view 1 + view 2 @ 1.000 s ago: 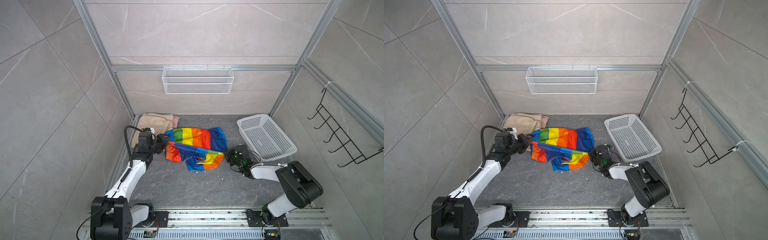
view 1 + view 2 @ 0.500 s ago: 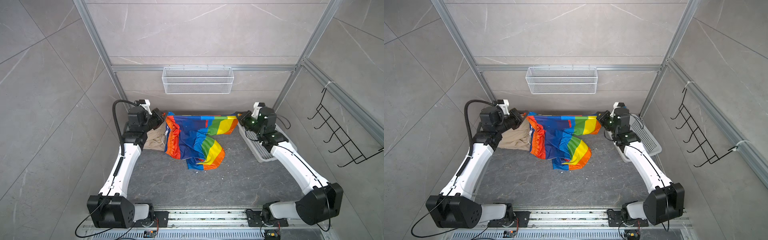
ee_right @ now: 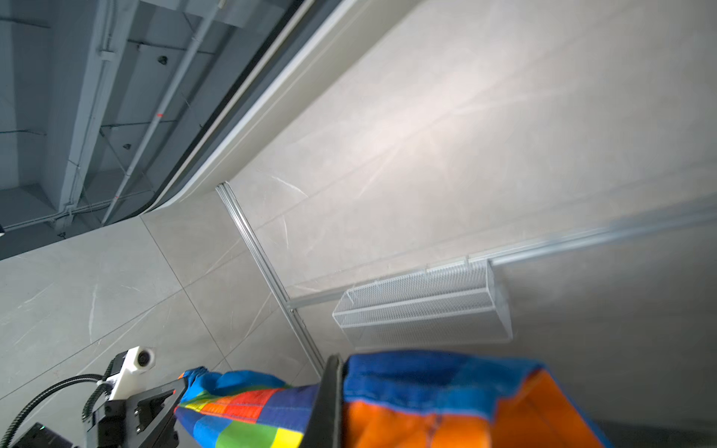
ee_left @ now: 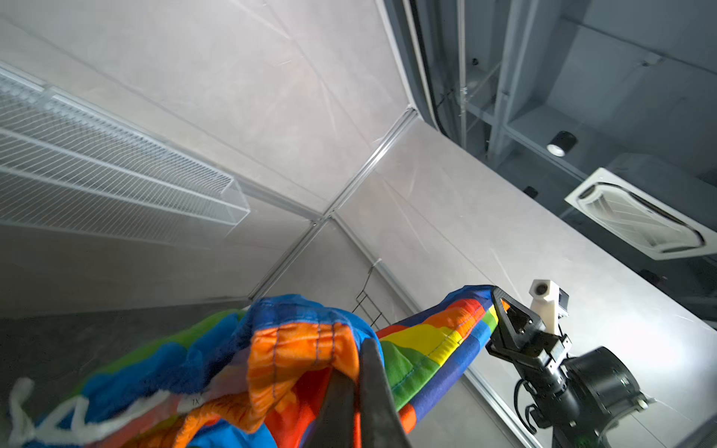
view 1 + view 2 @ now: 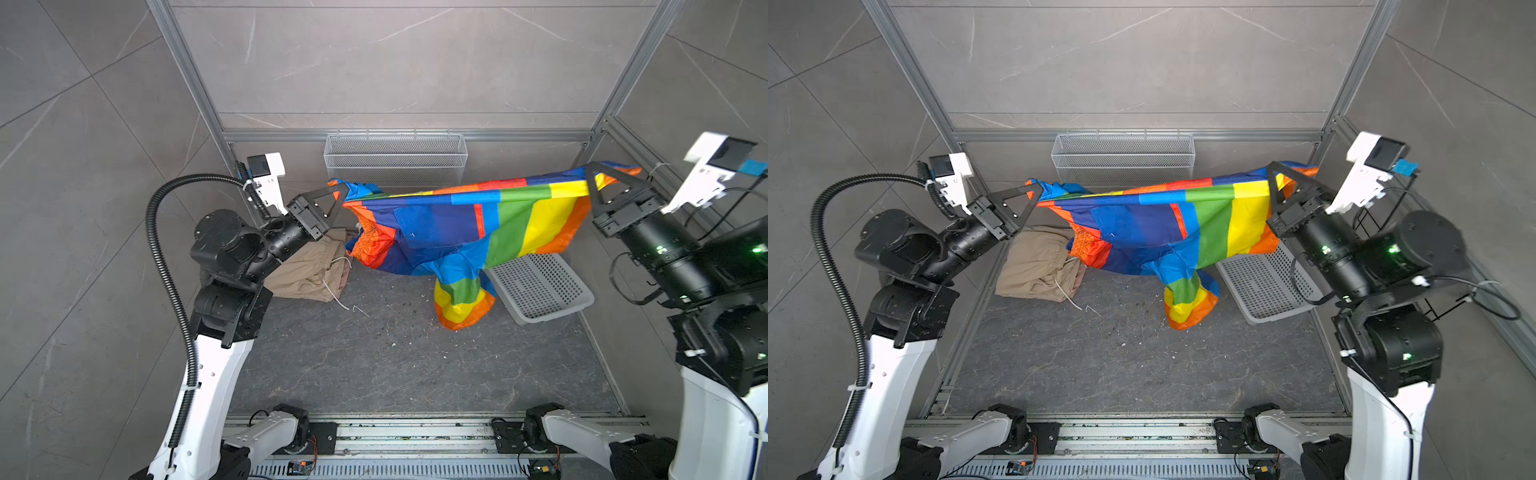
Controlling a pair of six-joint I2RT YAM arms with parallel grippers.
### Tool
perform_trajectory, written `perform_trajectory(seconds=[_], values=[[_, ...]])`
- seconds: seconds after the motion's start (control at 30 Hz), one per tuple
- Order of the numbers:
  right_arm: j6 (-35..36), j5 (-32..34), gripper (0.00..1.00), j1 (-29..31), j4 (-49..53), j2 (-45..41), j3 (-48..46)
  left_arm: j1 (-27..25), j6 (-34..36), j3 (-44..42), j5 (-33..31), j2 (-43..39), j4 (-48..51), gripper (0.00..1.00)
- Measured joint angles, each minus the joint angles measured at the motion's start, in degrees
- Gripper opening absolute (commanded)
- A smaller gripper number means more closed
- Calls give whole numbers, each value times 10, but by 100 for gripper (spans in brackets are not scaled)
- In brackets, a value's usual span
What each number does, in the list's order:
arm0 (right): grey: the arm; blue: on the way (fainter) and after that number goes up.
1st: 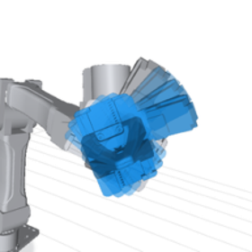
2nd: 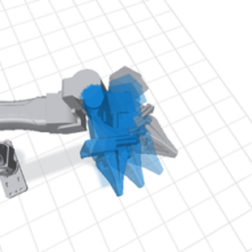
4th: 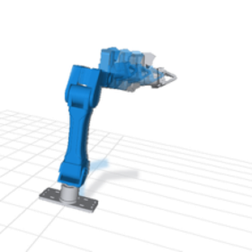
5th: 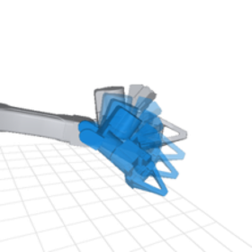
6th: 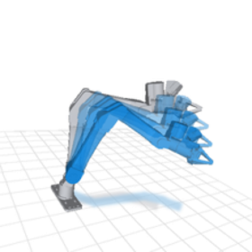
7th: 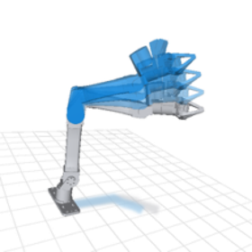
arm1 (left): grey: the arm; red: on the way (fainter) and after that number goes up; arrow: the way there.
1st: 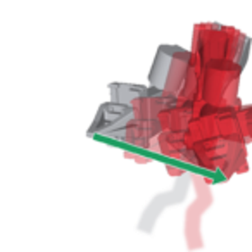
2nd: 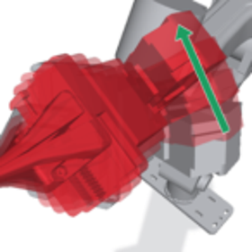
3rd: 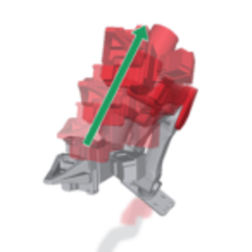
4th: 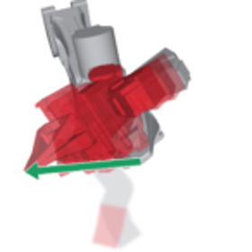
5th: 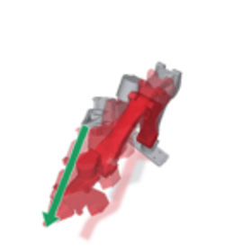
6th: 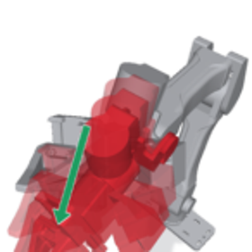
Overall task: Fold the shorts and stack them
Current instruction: 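Lift the rainbow shorts with both grippers and shake them out in the air, then lower the rainbow shorts flat onto the floor with both grippers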
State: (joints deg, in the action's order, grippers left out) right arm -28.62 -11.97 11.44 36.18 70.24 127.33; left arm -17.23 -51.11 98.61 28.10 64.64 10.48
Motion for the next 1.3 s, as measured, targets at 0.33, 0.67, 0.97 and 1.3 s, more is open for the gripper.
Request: perform_trajectory(seconds=[0.33, 0.67, 0.97, 1.3], values=[[30, -81, 0, -66, 118, 391, 258, 71, -7, -20, 14, 119, 20, 0], [30, -73, 0, -32, 133, 535, 38, 130, -14, -261, 21, 275, 26, 0], [52, -45, 0, 8, 165, 556, 199, 167, -29, -231, 40, 326, -41, 0], [64, -29, 0, 9, 118, 400, -67, 168, -37, -201, 49, 330, -49, 0]])
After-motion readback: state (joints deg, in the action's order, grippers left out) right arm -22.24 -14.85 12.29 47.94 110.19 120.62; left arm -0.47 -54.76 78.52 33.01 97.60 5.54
